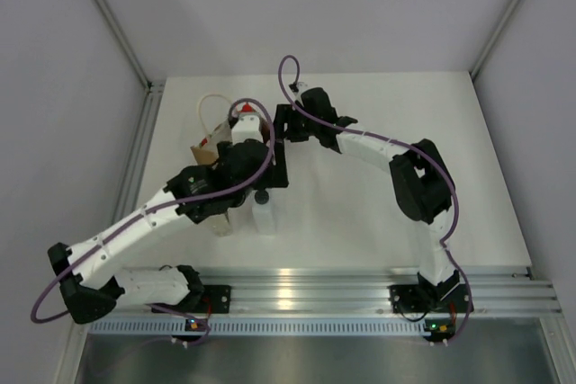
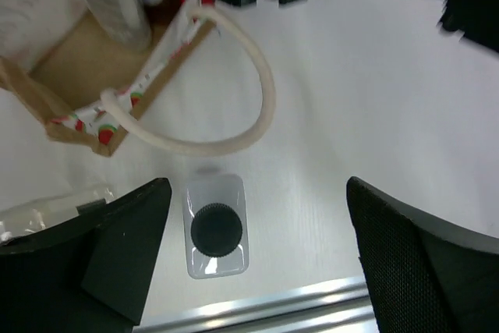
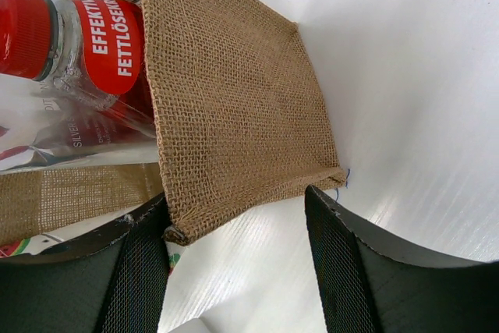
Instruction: Take the personal care products out of the canvas bag
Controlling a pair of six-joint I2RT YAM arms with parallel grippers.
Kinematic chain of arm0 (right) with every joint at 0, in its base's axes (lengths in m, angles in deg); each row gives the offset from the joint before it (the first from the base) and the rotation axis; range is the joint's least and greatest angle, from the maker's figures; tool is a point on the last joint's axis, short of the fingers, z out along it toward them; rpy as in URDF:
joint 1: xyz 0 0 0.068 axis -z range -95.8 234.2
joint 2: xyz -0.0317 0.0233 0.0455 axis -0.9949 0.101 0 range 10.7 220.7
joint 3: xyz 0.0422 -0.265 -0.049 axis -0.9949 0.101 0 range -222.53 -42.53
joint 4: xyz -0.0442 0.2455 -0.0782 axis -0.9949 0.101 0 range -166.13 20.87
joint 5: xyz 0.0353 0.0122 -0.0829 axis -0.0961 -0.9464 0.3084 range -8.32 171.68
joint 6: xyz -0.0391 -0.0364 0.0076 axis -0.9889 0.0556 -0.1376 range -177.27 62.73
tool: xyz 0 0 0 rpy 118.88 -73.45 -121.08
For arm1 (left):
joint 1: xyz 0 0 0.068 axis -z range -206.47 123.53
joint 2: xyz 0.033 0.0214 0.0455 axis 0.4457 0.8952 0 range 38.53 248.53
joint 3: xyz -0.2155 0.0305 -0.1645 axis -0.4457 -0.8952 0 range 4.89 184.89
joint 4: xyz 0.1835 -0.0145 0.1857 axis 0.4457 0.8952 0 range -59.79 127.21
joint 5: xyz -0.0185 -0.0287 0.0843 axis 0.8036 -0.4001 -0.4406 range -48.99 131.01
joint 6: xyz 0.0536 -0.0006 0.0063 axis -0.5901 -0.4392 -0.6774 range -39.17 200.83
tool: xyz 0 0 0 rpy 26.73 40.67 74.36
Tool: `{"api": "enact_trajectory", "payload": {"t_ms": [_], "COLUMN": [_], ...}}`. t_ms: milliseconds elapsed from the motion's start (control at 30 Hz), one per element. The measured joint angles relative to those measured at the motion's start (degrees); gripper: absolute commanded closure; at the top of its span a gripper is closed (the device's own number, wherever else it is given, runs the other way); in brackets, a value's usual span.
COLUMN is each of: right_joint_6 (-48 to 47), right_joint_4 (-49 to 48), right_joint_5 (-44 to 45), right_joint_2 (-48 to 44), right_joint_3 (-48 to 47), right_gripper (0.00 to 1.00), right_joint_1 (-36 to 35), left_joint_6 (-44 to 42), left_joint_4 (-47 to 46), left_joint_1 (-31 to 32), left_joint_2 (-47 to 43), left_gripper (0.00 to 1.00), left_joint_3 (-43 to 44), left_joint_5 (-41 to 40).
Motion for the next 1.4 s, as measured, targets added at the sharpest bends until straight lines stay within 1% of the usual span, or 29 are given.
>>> {"api": "enact_trajectory", "payload": {"t_ms": [67, 133, 167, 267, 367, 433, 500, 567, 733, 900, 967, 1067, 1167, 1233, 1300, 1400], "right_joint_6": [0.02, 0.09, 0.17, 0.42, 0.55, 0.63, 0.66, 0.66, 0.66, 0.63, 0.63, 0.63, 0.61, 0.59, 0.59, 0.59], "right_joint_4": [0.00, 0.00, 0.00, -0.02, -0.04, -0.07, -0.09, -0.11, -0.13, -0.13, -0.13, -0.13, -0.13, -0.13, -0.13, -0.15], "right_joint_5": [-0.02, -0.02, -0.02, -0.07, -0.07, -0.07, -0.07, -0.09, -0.15, -0.26, -0.31, -0.48, -0.52, -0.57, -0.68, -0.70], "right_joint_2": [0.00, 0.00, 0.00, 0.00, 0.00, 0.00, 0.00, 0.00, 0.00, 0.00, 0.00, 0.00, 0.00, 0.00, 0.00, 0.00], "right_joint_3": [0.00, 0.00, 0.00, 0.00, 0.00, 0.00, 0.00, 0.02, 0.04, 0.04, 0.04, 0.04, 0.04, 0.04, 0.04, 0.04], "right_gripper": [0.37, 0.37, 0.37, 0.37, 0.37, 0.37, 0.37, 0.37, 0.37, 0.37, 0.37, 0.37, 0.37, 0.37, 0.37, 0.37], "right_joint_1": [0.00, 0.00, 0.00, 0.00, 0.00, 0.00, 0.00, 0.00, 0.00, 0.00, 0.00, 0.00, 0.00, 0.00, 0.00, 0.00], "left_joint_6": [-1.09, -1.77, -1.88, -1.86, -1.29, 0.09, 2.01, 4.11, 8.28, 11.65, 12.57, 13.92, 14.95, 15.28, 16.00, 16.50], "left_joint_4": [-0.07, -0.24, -0.48, -0.74, -1.33, -1.57, -1.25, -1.03, -0.57, -0.59, -0.59, -0.59, -0.59, -0.57, -0.57, -0.59], "left_joint_1": [-0.17, -1.79, -3.48, -11.67, -20.00, -24.50, -27.74, -29.42, -30.14, -30.18, -30.40, -30.88, -31.21, -31.23, -31.23, -31.26], "left_joint_2": [-1.16, -1.77, -1.81, 1.05, 6.40, 10.86, 15.39, 18.67, 23.65, 24.52, 25.07, 26.69, 28.79, 29.92, 30.62, 30.71], "left_gripper": [0.02, 0.02, 0.02, 0.03, 0.06, 0.09, 0.11, 0.17, 0.18, 0.19, 0.23, 0.25, 0.32, 0.32, 0.39, 0.39], "left_joint_3": [3.85, 8.09, 9.97, 15.08, 18.56, 18.93, 18.93, 18.93, 19.80, 20.00, 20.00, 20.00, 20.00, 20.00, 19.85, 19.04], "left_joint_5": [-3.30, -6.82, -8.11, -9.01, -6.36, -3.96, -1.66, 0.02, 2.38, 2.21, 2.16, 2.19, 2.38, 2.51, 2.60, 2.60]}}
